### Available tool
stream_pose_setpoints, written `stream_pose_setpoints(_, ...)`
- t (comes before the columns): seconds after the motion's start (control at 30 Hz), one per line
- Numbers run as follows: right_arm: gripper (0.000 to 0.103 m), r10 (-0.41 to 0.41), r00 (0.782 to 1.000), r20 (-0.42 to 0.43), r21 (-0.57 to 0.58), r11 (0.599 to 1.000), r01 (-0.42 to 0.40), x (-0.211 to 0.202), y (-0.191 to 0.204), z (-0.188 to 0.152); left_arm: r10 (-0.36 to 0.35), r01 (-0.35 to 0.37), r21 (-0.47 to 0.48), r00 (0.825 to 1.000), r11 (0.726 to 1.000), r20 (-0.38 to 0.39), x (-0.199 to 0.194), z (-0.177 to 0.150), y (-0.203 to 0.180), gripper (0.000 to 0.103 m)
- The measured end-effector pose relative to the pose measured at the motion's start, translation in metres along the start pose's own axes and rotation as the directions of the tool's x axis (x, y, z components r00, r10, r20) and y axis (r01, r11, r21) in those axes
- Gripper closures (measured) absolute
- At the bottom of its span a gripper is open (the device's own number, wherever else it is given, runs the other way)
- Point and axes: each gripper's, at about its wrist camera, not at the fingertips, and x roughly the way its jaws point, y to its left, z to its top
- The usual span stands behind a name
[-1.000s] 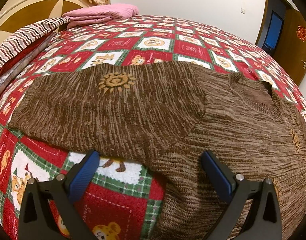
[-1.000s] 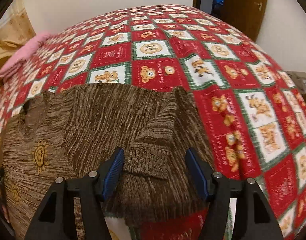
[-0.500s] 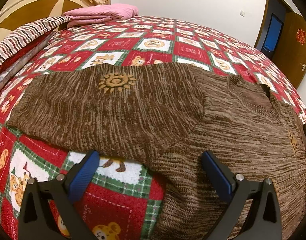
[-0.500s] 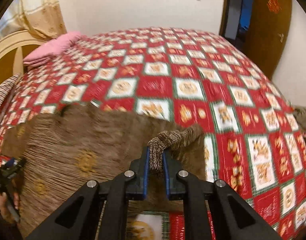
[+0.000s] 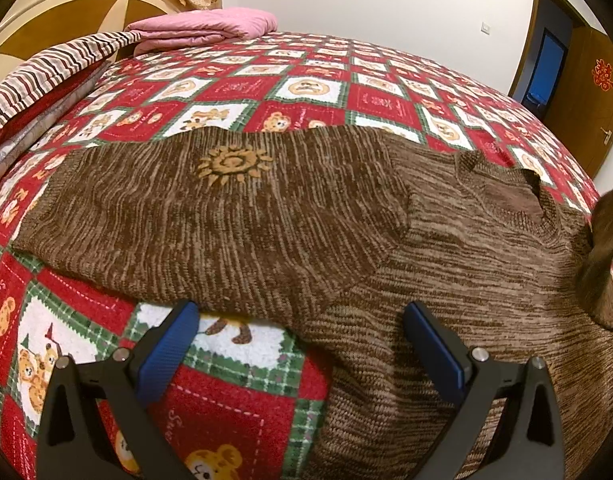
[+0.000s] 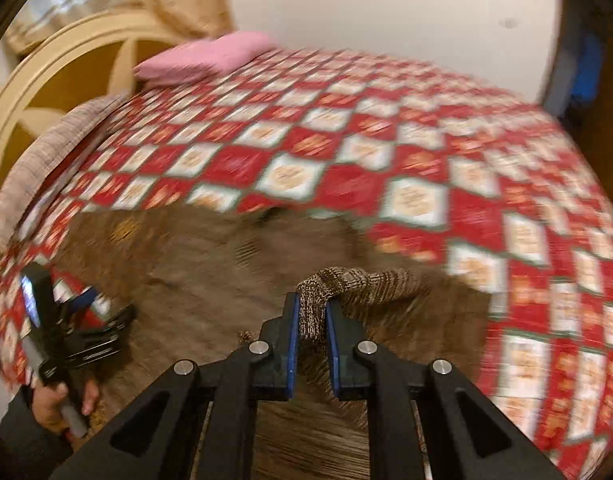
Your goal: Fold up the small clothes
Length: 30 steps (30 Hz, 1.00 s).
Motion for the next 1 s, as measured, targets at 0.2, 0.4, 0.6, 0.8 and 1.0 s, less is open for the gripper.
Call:
stream_pose_setpoints(0.2, 0.041, 0.071, 0.996, -0.048, 0.023, 0.997, -0.070, 0.035, 0.002, -0.028, 0.004, -0.004, 0.003, 1.000, 1.000, 0.000, 0.000, -0.001, 0.000, 0.000)
stream_pose_setpoints(0.4, 0.041, -0.001, 0.996, 0.093, 0.178, 0.984, -0.016, -0.007, -0.070, -0.094, -0.007, 0.007, 0.008, 1.000, 1.000, 0.000, -0.002, 0.000, -0.001, 0.000)
stream_pose_setpoints(0.6, 0.039, -0.177, 0.968, 0.178, 0.359, 0.928, 0.104, -0.034, -0.137, -0.170, -0.151, 0.151, -0.020, 0.988, 0.988, 0.036, -0.044, 0.006, -0.012, 0.000)
stream_pose_setpoints(0.8, 0.031, -0.125, 0.942, 0.313, 0.522, 0.851, -0.061, -0.041, -0.177, -0.209, -0.241, 0.241, 0.112, 0.970, 0.964, -0.007, -0.059, 0.015, -0.094, 0.000)
stream_pose_setpoints(1.0, 0.025, -0.028, 0.894, 0.447, 0.577, 0.772, -0.265, -0.048, -0.198, -0.231, -0.285, 0.300, 0.091, 0.948, 0.950, -0.145, -0.016, 0.013, -0.143, 0.030)
